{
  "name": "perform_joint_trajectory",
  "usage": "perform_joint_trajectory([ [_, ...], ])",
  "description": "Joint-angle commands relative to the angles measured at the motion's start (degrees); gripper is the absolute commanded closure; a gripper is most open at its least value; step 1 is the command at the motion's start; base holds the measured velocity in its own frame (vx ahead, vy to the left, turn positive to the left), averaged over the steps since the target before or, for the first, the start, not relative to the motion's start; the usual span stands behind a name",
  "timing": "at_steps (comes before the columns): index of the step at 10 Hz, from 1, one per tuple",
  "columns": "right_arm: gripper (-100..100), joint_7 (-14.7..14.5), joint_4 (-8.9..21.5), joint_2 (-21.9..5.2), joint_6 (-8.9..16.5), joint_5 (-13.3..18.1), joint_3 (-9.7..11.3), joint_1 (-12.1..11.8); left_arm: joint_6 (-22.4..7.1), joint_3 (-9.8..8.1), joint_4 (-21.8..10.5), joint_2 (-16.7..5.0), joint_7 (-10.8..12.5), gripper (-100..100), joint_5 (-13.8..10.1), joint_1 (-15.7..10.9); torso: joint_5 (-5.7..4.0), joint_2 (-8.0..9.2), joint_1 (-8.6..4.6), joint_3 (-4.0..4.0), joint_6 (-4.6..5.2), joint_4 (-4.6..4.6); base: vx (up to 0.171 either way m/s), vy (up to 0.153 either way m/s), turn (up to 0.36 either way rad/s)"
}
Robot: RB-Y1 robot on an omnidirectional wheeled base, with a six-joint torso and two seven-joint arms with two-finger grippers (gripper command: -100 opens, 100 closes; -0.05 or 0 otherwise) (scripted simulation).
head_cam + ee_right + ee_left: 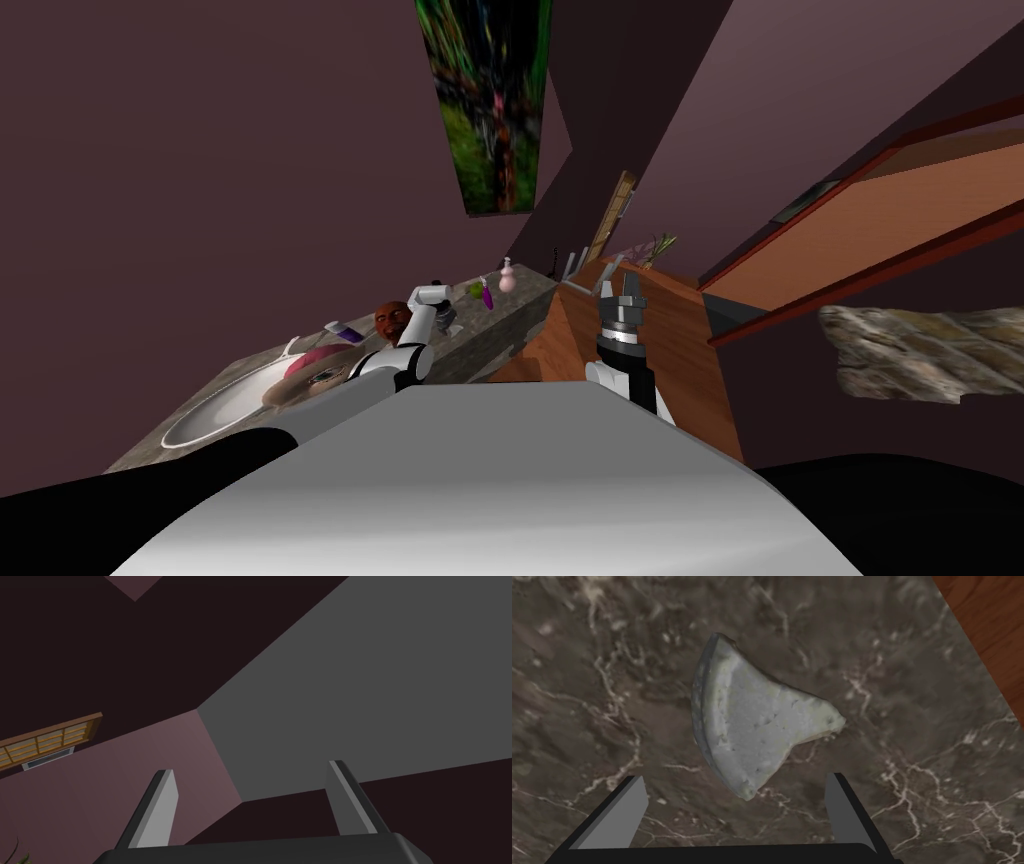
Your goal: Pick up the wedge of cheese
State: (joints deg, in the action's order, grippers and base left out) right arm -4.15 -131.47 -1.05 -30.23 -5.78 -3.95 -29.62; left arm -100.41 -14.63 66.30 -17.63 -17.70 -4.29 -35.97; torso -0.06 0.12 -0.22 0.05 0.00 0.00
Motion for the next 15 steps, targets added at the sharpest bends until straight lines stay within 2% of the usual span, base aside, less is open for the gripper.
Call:
perform_joint_trajectory([
  [1,0,0.0,0.0,0.0,0.0,0.0,0.0,0.0,1.99,-1.91,-2.47,-2.7,-1.81,-100,-1.13,0.73,0.0,0.0,0.0,0.0,0.0,0.0,-0.022,-0.091,-0.189],
  [7,0,0.0,0.0,0.0,0.0,0.0,0.0,0.0,8.23,-9.23,-10.36,-12.86,-8.26,-100,-5.39,4.07,-0.04,0.03,-0.13,0.02,0.0,0.01,-0.012,-0.114,-0.173],
  [8,0,0.0,0.0,0.0,0.0,0.0,0.0,0.0,7.28,-8.43,-9.29,-11.77,-7.45,-100,-4.92,3.78,-0.04,0.0,-0.17,0.01,0.01,0.01,0.002,-0.054,-0.02],
  [9,0,0.0,0.0,0.0,0.0,0.0,-0.01,-0.01,7.53,-8.57,-9.47,-11.94,-7.69,100,-5.0,3.81,-0.01,-0.02,0.02,-0.01,-0.02,0.0,-0.002,-0.009,0.017],
  [13,0,0.0,0.0,-0.01,0.0,0.0,-0.01,-0.01,7.55,-8.57,-9.41,-11.95,-7.67,100,-4.99,3.78,0.08,-0.09,0.27,-0.06,0.0,-0.04,0.0,0.0,0.0],
  [14,0,0.0,0.0,-0.01,0.0,0.0,-0.01,-0.01,7.55,-8.57,-9.41,-11.95,-7.66,0,-4.99,3.78,0.08,-0.09,0.27,-0.06,0.0,-0.04,0.0,0.0,0.0],
  [15,0,0.0,0.0,-0.01,0.0,0.0,-0.01,-0.01,6.15,-6.79,-7.73,-9.51,-6.11,100,-3.97,2.96,0.08,-0.09,0.28,-0.06,0.0,-0.04,0.01,0.084,0.277],
])
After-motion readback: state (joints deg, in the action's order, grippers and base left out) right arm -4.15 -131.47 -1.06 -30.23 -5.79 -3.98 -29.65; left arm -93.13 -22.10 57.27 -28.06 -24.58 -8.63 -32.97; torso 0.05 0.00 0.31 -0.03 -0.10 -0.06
